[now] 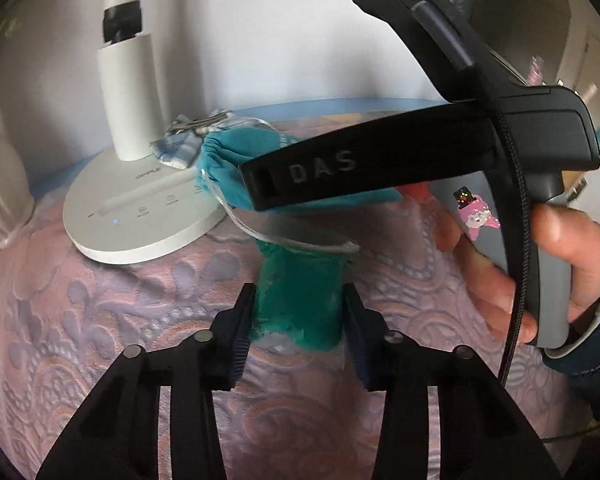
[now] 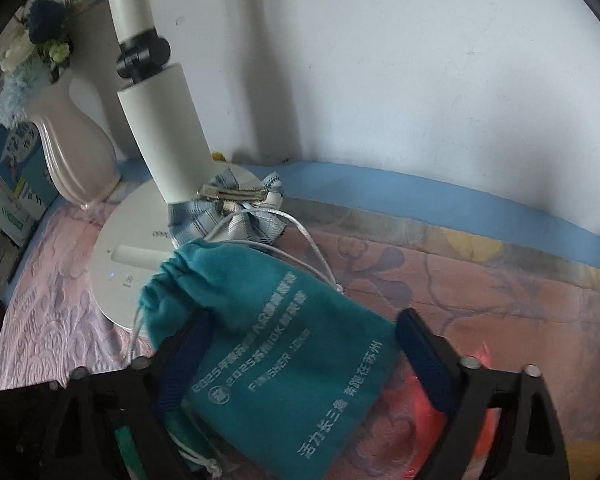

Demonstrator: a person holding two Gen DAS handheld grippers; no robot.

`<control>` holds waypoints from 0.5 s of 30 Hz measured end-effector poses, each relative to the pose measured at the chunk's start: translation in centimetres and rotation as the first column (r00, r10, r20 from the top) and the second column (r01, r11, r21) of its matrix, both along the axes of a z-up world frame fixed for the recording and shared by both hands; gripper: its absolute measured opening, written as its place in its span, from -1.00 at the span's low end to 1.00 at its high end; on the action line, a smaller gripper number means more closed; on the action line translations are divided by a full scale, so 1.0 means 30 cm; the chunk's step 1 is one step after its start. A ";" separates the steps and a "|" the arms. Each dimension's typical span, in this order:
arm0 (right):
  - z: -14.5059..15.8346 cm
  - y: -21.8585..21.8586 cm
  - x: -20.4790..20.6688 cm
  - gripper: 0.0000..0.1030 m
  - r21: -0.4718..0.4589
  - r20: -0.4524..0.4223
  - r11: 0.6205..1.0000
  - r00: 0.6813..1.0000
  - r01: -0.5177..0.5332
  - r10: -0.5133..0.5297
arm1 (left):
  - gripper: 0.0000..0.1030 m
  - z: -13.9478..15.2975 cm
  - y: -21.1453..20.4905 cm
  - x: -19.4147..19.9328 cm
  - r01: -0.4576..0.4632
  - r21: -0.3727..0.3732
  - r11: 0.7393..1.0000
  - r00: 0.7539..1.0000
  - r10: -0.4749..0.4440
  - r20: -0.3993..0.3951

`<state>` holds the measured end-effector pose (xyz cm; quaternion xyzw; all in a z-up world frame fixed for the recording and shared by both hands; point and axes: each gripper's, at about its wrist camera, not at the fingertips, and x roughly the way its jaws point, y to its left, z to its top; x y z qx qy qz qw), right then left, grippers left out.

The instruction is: Organize soft objects

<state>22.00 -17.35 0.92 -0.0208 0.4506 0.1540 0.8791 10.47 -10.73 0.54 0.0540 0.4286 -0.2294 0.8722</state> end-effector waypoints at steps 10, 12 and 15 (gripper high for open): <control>0.041 0.055 -0.144 -0.96 -0.037 0.065 0.999 0.998 -0.020 0.022 | -0.30 0.018 -0.011 -0.042 -0.009 0.038 0.999 0.999 0.007 0.041; 0.072 0.034 -0.183 -0.97 -0.019 0.091 1.000 0.996 0.001 0.000 | -0.30 0.011 -0.007 -0.053 -0.019 0.049 0.999 0.999 0.017 0.043; 0.140 -0.014 -0.234 -0.97 0.062 0.103 0.998 0.995 0.005 -0.011 | -0.30 0.026 0.005 -0.096 -0.023 0.054 0.998 0.999 0.020 0.048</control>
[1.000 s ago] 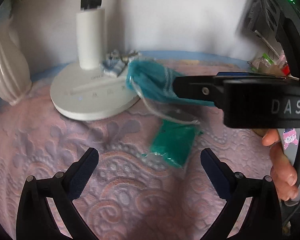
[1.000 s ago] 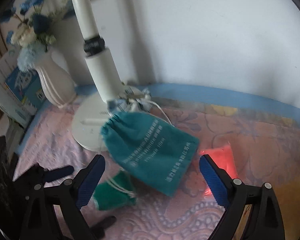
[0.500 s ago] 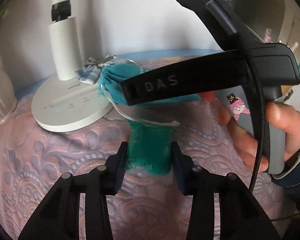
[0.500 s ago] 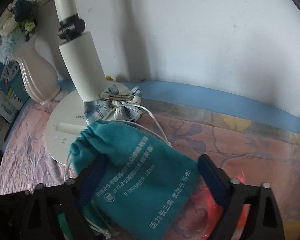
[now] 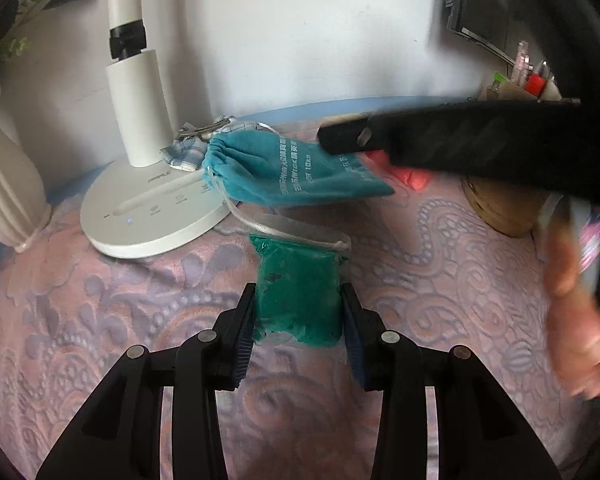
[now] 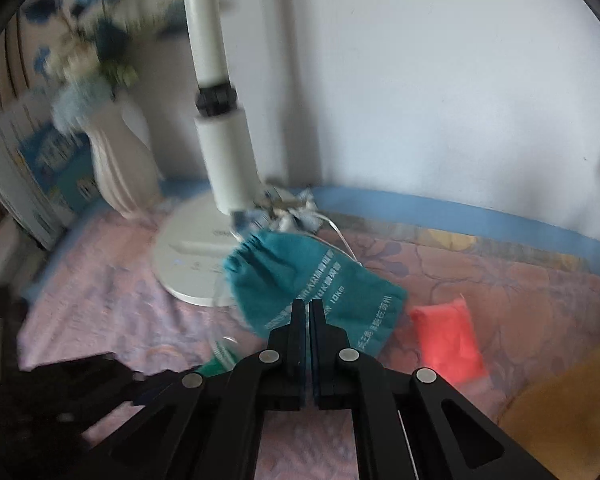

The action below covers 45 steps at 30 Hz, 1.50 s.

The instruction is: Organize soft objects

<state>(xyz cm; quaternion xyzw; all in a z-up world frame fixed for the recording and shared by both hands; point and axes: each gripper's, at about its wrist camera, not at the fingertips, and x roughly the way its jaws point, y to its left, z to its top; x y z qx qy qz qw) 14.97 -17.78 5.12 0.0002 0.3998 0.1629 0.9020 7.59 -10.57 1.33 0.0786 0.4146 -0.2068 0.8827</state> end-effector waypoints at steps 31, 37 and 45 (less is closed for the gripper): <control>-0.061 0.091 -0.064 -0.96 -0.111 0.041 0.993 0.998 -0.038 0.043 | -0.30 -0.011 0.311 -0.137 -0.351 -0.013 0.936 0.933 0.351 0.076; -0.016 0.029 -0.351 -0.96 -0.134 0.030 0.983 0.991 -0.123 0.128 | -0.30 -0.014 0.304 -0.139 -0.346 -0.020 0.938 0.935 0.346 0.076; -0.143 -0.001 -0.582 -0.80 -0.075 -0.180 0.969 0.959 -0.236 0.220 | -0.29 -0.019 0.295 -0.137 -0.340 -0.002 0.940 0.938 0.339 0.076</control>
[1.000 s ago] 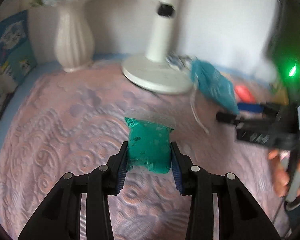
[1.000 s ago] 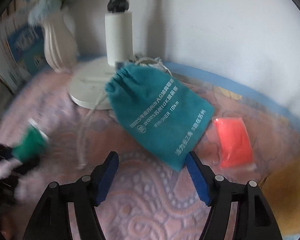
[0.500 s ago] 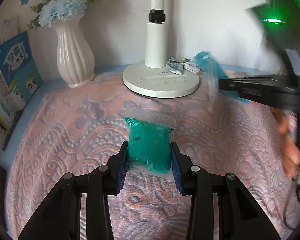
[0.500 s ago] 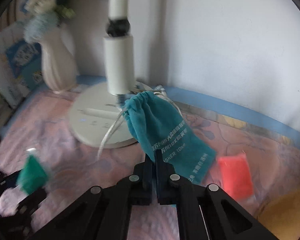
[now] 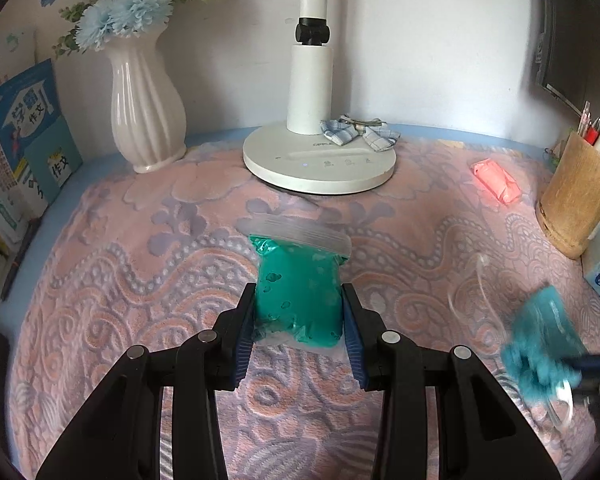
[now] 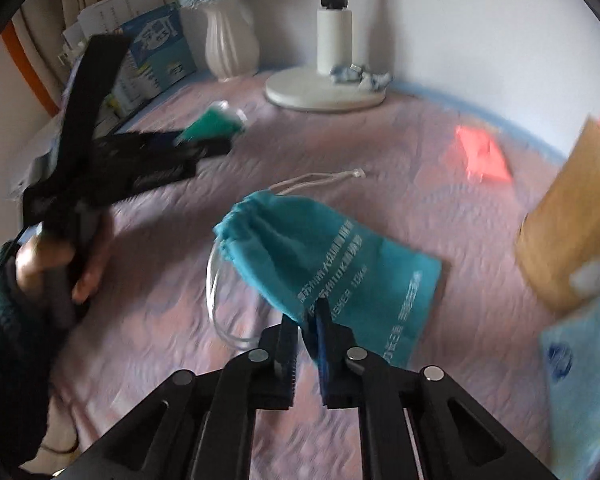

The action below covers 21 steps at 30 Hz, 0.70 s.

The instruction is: Organize soft objects

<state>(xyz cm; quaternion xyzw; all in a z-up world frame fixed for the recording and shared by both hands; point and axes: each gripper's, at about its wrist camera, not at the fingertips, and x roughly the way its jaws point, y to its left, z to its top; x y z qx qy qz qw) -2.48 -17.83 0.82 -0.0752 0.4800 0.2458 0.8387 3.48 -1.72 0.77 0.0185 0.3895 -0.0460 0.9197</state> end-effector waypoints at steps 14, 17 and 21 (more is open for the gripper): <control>-0.015 -0.164 -0.001 0.70 0.170 -0.098 0.977 0.988 0.131 -0.116 | -0.29 -0.005 -0.012 0.009 0.021 0.018 1.000 1.000 -0.021 -0.014; -0.015 -0.147 0.035 0.79 0.236 -0.112 0.962 0.988 0.134 -0.110 | -0.29 -0.007 -0.012 0.009 0.025 0.016 1.000 1.000 -0.024 -0.019; 0.007 -0.079 0.069 0.81 0.224 -0.093 0.969 0.992 0.108 -0.089 | -0.29 -0.012 -0.008 0.013 0.030 0.012 0.999 0.999 -0.030 -0.029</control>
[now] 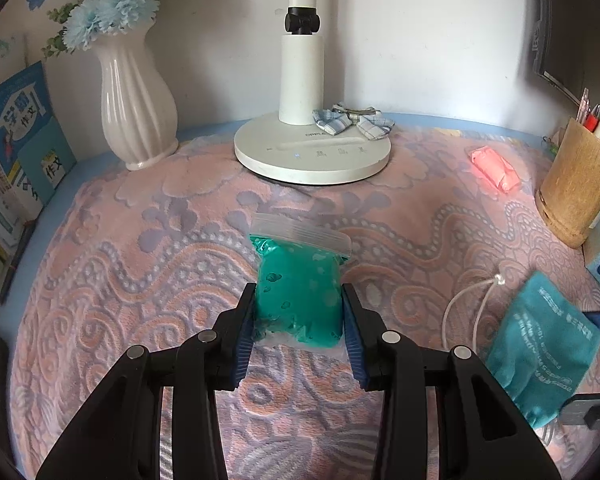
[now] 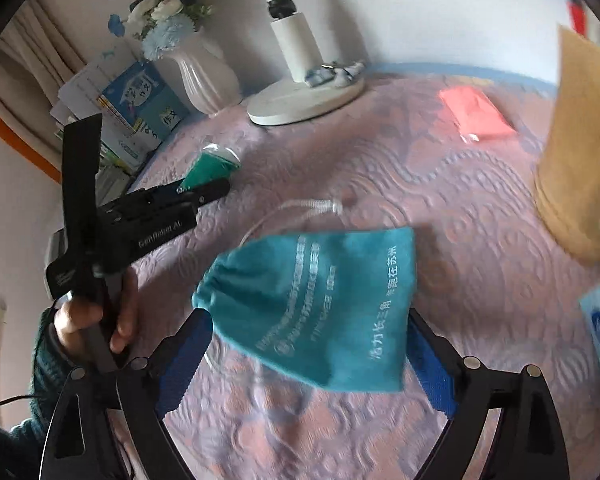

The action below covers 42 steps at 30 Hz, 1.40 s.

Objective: Organize soft objects
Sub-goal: 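Carry the green pack and teal pouch to the brown tray and open both grippers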

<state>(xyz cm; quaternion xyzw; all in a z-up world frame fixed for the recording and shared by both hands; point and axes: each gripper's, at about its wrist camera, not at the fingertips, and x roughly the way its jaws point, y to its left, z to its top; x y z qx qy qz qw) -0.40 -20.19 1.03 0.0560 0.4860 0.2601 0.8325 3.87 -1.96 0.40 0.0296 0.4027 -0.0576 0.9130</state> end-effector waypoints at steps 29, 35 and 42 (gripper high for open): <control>0.194 -0.076 -0.112 -0.93 -0.066 0.275 0.993 0.958 0.099 -0.078 | -0.30 0.131 -0.152 -0.148 0.127 0.006 0.992 0.984 -0.127 0.127; 0.321 -0.206 -0.219 -0.93 -0.029 0.355 0.986 0.924 0.166 -0.145 | -0.30 0.272 -0.295 -0.251 0.243 -0.034 0.970 0.950 -0.230 0.211; 0.465 -0.422 -0.326 -0.93 0.018 0.433 0.956 0.859 0.293 -0.272 | -0.30 0.381 -0.479 -0.347 0.403 -0.004 0.915 0.881 -0.386 0.273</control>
